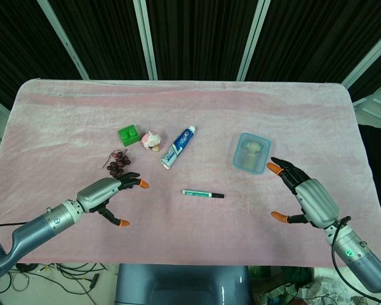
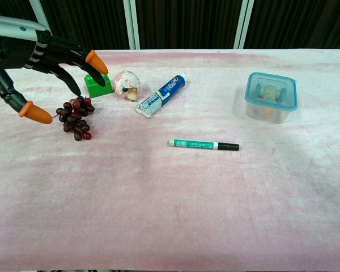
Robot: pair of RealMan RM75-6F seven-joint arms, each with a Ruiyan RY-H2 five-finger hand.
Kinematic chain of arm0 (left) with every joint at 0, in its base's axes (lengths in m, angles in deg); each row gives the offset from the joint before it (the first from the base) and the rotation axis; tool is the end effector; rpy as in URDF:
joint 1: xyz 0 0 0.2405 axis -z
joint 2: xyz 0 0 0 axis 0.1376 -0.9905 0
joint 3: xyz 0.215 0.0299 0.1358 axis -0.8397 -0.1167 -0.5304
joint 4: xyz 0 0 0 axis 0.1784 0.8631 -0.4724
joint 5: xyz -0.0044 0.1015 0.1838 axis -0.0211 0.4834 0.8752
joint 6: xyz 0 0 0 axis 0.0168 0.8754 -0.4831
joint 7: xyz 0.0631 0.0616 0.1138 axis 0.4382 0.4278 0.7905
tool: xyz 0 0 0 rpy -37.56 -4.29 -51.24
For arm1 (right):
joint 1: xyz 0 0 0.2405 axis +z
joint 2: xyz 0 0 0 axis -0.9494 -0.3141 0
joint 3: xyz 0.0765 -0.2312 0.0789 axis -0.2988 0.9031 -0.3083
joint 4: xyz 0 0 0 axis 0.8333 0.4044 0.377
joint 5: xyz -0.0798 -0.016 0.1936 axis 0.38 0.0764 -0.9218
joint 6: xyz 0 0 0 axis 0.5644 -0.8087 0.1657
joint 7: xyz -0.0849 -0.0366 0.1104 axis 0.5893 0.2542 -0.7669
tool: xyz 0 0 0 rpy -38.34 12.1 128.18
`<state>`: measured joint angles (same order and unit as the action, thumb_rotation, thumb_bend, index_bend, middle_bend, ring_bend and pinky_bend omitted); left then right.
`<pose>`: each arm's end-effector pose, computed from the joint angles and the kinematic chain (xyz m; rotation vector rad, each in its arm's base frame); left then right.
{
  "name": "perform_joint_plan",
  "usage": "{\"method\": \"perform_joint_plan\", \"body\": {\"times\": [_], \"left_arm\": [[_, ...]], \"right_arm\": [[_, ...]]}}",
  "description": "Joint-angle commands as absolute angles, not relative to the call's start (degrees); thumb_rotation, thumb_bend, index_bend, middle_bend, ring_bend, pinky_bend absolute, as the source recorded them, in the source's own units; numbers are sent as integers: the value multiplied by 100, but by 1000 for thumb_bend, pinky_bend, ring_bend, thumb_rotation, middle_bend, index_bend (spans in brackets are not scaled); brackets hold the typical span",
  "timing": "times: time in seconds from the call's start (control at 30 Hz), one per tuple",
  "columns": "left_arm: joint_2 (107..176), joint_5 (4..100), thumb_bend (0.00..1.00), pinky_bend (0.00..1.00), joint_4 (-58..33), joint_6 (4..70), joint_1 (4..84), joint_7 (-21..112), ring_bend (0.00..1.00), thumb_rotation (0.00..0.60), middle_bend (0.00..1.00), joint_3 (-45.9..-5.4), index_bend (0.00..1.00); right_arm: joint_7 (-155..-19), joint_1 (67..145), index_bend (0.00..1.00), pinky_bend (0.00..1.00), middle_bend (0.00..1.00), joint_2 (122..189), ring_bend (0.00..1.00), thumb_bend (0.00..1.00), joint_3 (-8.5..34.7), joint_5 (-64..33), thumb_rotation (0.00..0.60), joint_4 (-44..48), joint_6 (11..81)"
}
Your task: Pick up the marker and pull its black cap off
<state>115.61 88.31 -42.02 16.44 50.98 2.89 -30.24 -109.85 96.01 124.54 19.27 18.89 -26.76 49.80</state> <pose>-0.1465 0.2979 0.0845 -2.1265 -1.5322 -1.0731 -0.2043 -0.2571 0.1575 1.8168 -1.1334 1.2437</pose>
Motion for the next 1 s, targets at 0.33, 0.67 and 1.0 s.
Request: {"method": "perform_joint_plan", "body": {"times": [0.33, 0.67, 1.0], "left_arm": [[11870, 8369, 122, 224, -4178, 1820, 5081, 1640, 32, 600, 192, -2999, 189], [12079, 8093, 126, 224, -4089, 1872, 5109, 2179, 32, 600, 193, -2962, 188], [12771, 7283, 183, 218, -3705, 1986, 5230, 3777, 32, 600, 206, -2639, 230]], "right_arm": [[-10661, 9654, 0, 151, 0, 12533, 39, 76, 1903, 1681, 600, -2550, 4926], [-10395, 9554, 0, 150, 0, 12582, 39, 75, 1878, 1523, 600, -2511, 5104], [-9819, 9457, 36, 150, 0, 12437, 39, 76, 1868, 1154, 600, -2771, 5061]]}}
